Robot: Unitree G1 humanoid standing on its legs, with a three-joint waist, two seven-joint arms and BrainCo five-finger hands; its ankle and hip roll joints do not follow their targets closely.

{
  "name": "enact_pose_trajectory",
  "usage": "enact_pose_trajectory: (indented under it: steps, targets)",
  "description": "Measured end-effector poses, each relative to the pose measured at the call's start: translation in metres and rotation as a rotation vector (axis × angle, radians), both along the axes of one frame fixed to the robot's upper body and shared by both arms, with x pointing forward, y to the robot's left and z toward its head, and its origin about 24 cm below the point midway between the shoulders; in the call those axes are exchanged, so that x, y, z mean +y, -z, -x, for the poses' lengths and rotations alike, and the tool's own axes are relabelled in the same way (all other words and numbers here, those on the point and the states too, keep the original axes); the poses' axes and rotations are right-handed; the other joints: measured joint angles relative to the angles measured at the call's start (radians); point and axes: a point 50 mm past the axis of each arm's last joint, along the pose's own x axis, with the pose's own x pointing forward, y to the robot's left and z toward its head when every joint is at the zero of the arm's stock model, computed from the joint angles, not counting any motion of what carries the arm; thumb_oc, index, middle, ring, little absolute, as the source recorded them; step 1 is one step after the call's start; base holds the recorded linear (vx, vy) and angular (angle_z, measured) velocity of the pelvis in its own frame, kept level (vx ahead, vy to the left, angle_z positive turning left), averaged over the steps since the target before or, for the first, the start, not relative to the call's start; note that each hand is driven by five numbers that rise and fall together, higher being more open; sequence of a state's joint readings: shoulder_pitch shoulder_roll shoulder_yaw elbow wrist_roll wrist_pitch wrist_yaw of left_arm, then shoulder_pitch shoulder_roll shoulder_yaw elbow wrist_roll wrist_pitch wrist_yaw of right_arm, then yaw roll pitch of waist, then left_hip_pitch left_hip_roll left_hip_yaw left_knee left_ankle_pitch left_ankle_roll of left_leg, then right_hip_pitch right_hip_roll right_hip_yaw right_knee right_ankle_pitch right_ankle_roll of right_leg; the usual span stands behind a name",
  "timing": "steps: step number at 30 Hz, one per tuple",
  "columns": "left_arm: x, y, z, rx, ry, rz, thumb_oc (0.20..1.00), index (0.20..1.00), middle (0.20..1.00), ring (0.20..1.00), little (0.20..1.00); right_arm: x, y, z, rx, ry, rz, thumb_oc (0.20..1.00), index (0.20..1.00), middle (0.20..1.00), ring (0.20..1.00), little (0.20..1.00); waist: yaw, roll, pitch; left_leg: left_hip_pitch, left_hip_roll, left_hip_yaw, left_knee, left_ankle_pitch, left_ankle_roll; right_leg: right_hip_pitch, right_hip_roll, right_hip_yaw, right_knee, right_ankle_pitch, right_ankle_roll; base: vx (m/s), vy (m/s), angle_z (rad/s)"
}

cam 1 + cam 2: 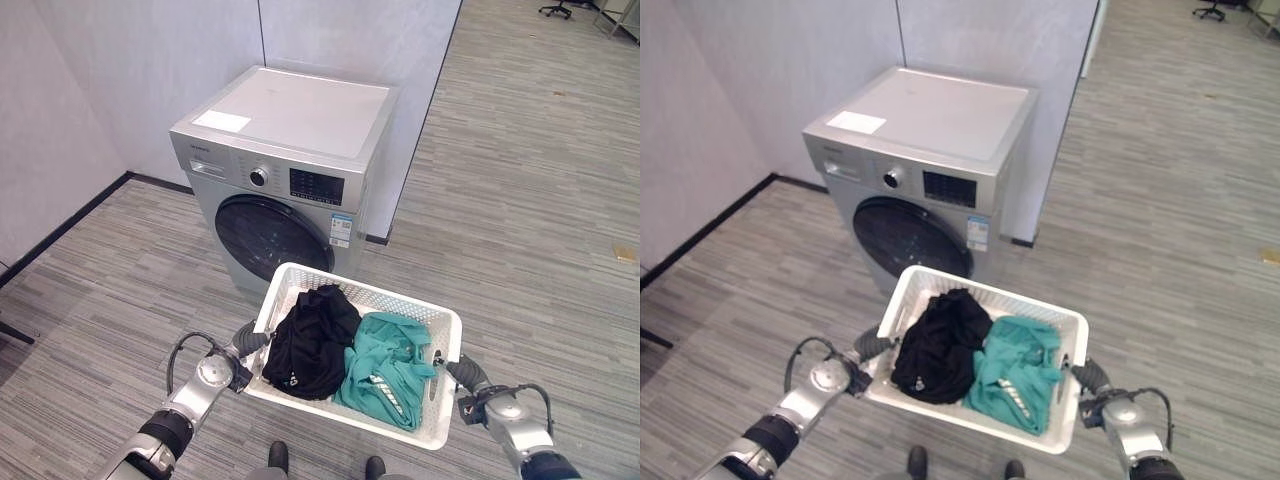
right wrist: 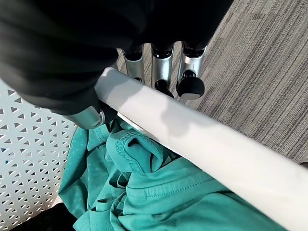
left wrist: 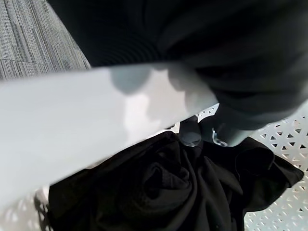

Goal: Grab the laundry basket,head to the washer,open it,put in the laundry and shut it.

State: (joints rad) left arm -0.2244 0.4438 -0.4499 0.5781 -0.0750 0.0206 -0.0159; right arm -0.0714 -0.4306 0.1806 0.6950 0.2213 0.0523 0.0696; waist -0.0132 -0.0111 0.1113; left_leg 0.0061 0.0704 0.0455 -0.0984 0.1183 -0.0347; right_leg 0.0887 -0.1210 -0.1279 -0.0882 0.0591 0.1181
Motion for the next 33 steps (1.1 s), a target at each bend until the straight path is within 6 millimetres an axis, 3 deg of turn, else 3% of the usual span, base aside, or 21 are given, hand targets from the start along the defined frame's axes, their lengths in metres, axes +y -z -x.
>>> enact_pose_trajectory:
  steps: [4, 11, 23, 25, 26, 27, 28, 30, 31, 33]
  targets:
    - [0.002, 0.018, 0.022, 0.073, -0.022, -0.02, 0.2, 0.2, 0.2, 0.2, 0.2, 0.007, 0.021, 0.018, 0.115, 0.023, -0.023, 0.2, 0.2, 0.2, 0.2, 0.2, -0.001, 0.003, -0.034, -0.009, -0.001, 0.008, 0.0, -0.004, 0.005, -0.013, -0.002, 0.003, -0.007, -0.002, -0.003, 0.0, -0.005, -0.05]
    - [0.006, 0.026, 0.034, 0.11, -0.042, -0.019, 0.2, 0.2, 0.2, 0.2, 0.2, 0.01, 0.023, 0.023, 0.126, 0.017, -0.026, 0.2, 0.2, 0.2, 0.2, 0.2, -0.001, 0.007, -0.036, -0.008, -0.001, 0.009, 0.0, -0.005, 0.006, -0.012, -0.002, 0.002, -0.007, -0.002, -0.003, 0.0, 0.0, 0.0]
    - [0.008, 0.012, 0.035, 0.031, -0.086, 0.044, 0.2, 0.2, 0.2, 0.2, 0.2, 0.008, -0.002, 0.013, -0.01, -0.004, -0.006, 0.2, 0.2, 0.2, 0.2, 0.2, 0.006, 0.037, -0.045, -0.05, 0.001, -0.012, 0.0, 0.0, 0.0, -0.031, 0.006, -0.025, -0.007, -0.009, -0.003, -0.08, -0.005, 0.07]
    - [0.005, 0.006, 0.031, -0.004, -0.085, 0.06, 0.2, 0.2, 0.2, 0.2, 0.2, 0.004, -0.011, 0.011, -0.059, 0.004, -0.004, 0.2, 0.2, 0.2, 0.2, 0.2, 0.006, 0.042, -0.041, -0.089, 0.002, -0.029, 0.009, 0.018, -0.014, -0.056, 0.011, -0.044, -0.004, -0.003, -0.005, -0.2, 0.038, 0.38]
    - [0.0, -0.003, 0.02, -0.05, -0.067, 0.074, 0.2, 0.2, 0.2, 0.2, 0.2, -0.001, -0.021, 0.009, -0.104, 0.017, 0.004, 0.2, 0.2, 0.2, 0.2, 0.2, -0.003, 0.043, -0.016, -0.128, 0.005, -0.037, 0.032, 0.024, -0.018, -0.067, 0.0, -0.094, 0.0, 0.004, -0.01, -0.09, 0.096, 0.78]
    - [-0.005, -0.007, 0.015, -0.067, -0.06, 0.082, 0.2, 0.2, 0.2, 0.2, 0.2, -0.005, -0.024, 0.008, -0.119, 0.03, 0.012, 0.2, 0.2, 0.2, 0.2, 0.2, -0.005, 0.048, -0.002, -0.15, 0.013, -0.015, 0.038, 0.022, -0.013, -0.065, 0.003, -0.117, 0.002, 0.007, -0.012, -0.05, 0.175, 1.24]
    - [-0.01, -0.014, 0.007, -0.099, -0.046, 0.091, 0.2, 0.2, 0.2, 0.2, 0.2, -0.008, -0.031, 0.008, -0.159, 0.061, 0.014, 0.2, 0.2, 0.2, 0.2, 0.2, -0.025, 0.018, 0.027, -0.165, 0.044, 0.17, 0.082, -0.036, 0.005, -0.055, -0.04, -0.183, 0.001, 0.008, -0.019, 0.05, 0.23, 1.05]
    - [-0.012, -0.019, 0.008, -0.124, -0.038, 0.104, 0.2, 0.2, 0.2, 0.2, 0.2, -0.012, -0.041, 0.006, -0.204, 0.076, 0.017, 0.2, 0.2, 0.2, 0.2, 0.2, -0.034, 0.0, 0.044, -0.156, 0.078, 0.265, 0.152, -0.037, 0.006, -0.051, -0.073, -0.197, 0.002, 0.009, -0.007, 0.06, 0.282, 0.58]
    - [-0.017, -0.024, 0.013, -0.151, -0.023, 0.123, 0.2, 0.2, 0.2, 0.2, 0.2, -0.018, -0.053, 0.005, -0.255, 0.084, 0.034, 0.2, 0.2, 0.2, 0.2, 0.2, -0.031, 0.029, 0.054, -0.112, 0.088, 0.24, 0.134, -0.05, -0.05, -0.047, -0.074, -0.192, 0.002, 0.015, 0.005, 0.12, 0.273, 0.16]
    - [-0.017, -0.037, 0.009, -0.215, -0.007, 0.111, 0.2, 0.2, 0.2, 0.2, 0.2, -0.018, -0.062, 0.007, -0.299, 0.095, 0.033, 0.2, 0.2, 0.2, 0.2, 0.2, -0.034, 0.012, 0.081, -0.095, 0.035, 0.227, 0.123, -0.053, -0.034, -0.017, -0.12, -0.21, 0.002, 0.023, 0.022, 0.11, 0.285, 0.31]
